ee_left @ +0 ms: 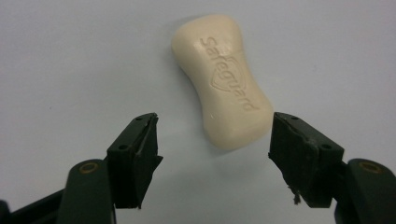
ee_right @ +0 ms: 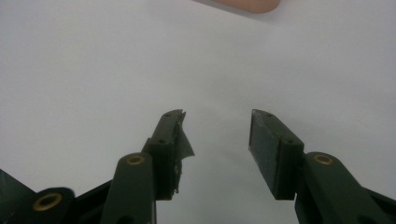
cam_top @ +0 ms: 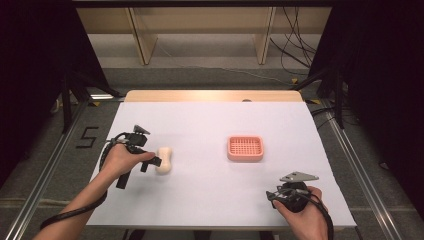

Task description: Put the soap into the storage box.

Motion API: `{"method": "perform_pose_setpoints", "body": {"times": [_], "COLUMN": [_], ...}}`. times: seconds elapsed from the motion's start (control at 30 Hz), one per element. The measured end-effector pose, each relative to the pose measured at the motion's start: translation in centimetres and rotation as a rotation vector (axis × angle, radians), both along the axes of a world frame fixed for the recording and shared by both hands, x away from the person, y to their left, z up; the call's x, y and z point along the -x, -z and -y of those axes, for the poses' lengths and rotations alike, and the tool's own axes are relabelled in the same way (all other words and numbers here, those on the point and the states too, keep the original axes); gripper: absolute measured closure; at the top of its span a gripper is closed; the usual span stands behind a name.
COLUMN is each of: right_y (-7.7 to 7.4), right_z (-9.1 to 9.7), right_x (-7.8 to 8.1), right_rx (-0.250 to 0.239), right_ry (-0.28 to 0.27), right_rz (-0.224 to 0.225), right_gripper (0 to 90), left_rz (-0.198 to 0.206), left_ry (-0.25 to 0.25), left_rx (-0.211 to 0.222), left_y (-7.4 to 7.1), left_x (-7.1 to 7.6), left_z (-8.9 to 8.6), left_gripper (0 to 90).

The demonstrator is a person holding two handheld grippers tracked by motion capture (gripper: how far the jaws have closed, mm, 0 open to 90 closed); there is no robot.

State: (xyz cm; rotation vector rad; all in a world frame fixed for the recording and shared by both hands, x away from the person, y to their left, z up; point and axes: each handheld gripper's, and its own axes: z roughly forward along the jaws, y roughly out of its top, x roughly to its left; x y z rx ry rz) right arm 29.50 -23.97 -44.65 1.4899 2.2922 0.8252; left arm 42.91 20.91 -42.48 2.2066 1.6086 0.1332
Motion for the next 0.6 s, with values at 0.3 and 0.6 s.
{"method": "perform_pose_setpoints", "body": {"times": [0.3,0.6], "right_y": [0.1,0.1], "right_z": [0.1,0.1], "right_x": [0.0,0.0], "right_rx": [0.008,0.013], "right_ry": [0.004,0.006], "right_rz": [-0.007,-0.005], "right_gripper": [55.4,55.1], "left_rz": [-0.033,-0.080], "left_ry": [-0.041,-0.035], "left_rx": [-0.040,-0.075], "left_y": [0.6,1.5], "left_x": [-1.8,-3.2], "left_z": [1.7,2.6], "left_gripper": [31.9,31.3]}}
